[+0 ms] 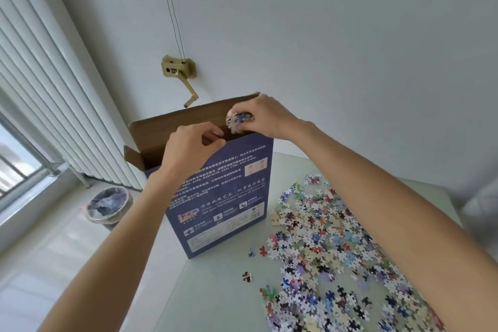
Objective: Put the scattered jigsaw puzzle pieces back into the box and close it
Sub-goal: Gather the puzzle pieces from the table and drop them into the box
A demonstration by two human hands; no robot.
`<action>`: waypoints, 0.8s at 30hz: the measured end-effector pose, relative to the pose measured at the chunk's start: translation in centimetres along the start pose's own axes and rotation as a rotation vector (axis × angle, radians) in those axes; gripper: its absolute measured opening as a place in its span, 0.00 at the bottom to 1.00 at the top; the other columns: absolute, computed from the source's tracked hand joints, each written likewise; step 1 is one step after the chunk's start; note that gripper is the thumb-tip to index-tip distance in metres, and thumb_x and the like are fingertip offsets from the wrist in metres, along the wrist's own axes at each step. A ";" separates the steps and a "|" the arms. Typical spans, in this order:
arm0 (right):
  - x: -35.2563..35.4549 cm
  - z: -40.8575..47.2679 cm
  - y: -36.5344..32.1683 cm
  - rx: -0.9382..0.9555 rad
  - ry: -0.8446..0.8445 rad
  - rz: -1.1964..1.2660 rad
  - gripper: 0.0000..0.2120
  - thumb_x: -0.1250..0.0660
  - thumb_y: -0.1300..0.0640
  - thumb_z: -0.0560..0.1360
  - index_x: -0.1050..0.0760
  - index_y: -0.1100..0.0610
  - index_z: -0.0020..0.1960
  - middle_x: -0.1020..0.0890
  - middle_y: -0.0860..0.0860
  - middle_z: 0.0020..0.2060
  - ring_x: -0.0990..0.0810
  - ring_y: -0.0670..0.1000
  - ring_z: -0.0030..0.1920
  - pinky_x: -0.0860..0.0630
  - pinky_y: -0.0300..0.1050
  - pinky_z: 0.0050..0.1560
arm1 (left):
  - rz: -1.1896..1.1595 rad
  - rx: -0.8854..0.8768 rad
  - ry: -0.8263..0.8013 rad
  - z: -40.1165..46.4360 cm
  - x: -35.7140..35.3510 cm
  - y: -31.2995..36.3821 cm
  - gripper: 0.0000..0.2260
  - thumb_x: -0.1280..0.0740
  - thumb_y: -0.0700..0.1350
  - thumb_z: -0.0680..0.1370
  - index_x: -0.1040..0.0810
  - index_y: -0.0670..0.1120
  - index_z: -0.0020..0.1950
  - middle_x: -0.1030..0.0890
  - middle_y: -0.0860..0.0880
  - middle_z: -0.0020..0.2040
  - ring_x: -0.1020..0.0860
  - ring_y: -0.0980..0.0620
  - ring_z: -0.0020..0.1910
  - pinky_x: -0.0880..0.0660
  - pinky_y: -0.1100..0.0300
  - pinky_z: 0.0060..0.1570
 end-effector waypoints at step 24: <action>-0.1 -2.8 0.6 -0.071 0.343 0.008 0.12 0.40 0.62 0.76 0.20 0.54 0.52 0.16 0.49 0.48 0.20 0.52 0.48 0.23 0.48 0.49 | 0.197 -0.178 0.205 -1.7 -0.5 1.2 0.07 0.35 0.47 0.77 0.19 0.50 0.53 0.17 0.53 0.45 0.22 0.55 0.40 0.25 0.61 0.35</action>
Point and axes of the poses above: each hand's wrist, its own z-axis towards the middle knuckle, its own x-axis out of the back of the hand, y = z × x, the point moved 6 cm from there along z, towards the middle knuckle
